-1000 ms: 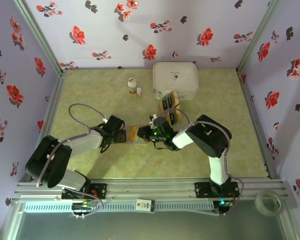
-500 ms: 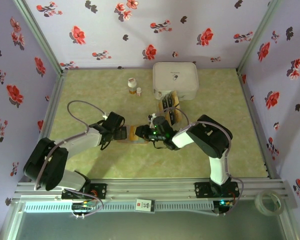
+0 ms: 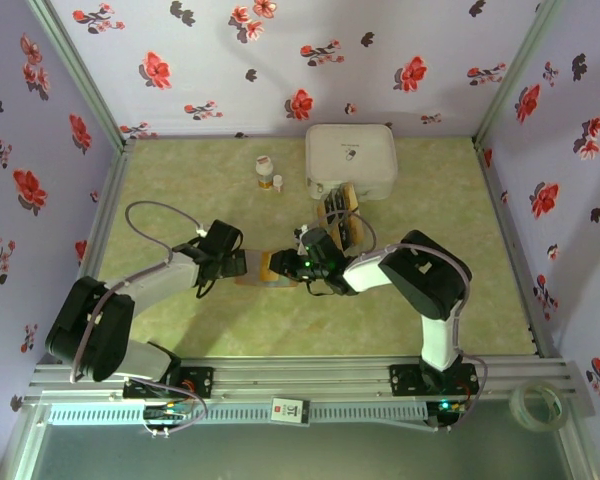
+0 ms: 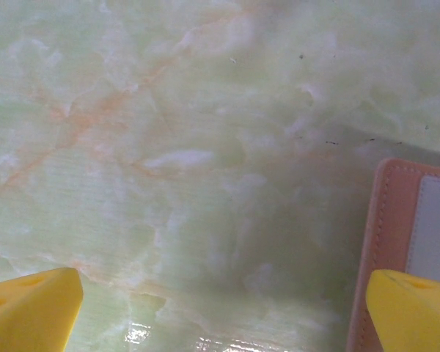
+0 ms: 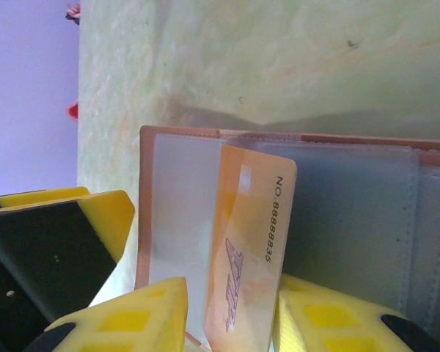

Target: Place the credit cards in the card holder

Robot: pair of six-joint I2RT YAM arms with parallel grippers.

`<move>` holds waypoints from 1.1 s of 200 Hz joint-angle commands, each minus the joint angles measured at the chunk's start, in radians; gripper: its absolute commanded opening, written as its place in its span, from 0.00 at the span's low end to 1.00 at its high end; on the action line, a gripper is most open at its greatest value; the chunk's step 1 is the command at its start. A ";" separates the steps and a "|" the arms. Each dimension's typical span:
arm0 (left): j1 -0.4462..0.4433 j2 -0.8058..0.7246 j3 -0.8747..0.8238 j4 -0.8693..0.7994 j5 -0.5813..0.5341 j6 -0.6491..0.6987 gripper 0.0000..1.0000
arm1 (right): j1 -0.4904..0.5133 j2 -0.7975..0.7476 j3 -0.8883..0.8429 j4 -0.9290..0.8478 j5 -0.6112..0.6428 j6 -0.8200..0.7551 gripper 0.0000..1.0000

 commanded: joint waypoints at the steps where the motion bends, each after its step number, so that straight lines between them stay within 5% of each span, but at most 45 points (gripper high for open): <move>1: 0.010 0.006 0.019 -0.022 -0.020 -0.019 1.00 | -0.006 -0.020 0.008 -0.149 0.060 -0.053 0.35; 220: 0.010 0.031 -0.014 0.027 0.030 -0.013 1.00 | 0.039 -0.056 0.171 -0.526 0.167 -0.229 0.40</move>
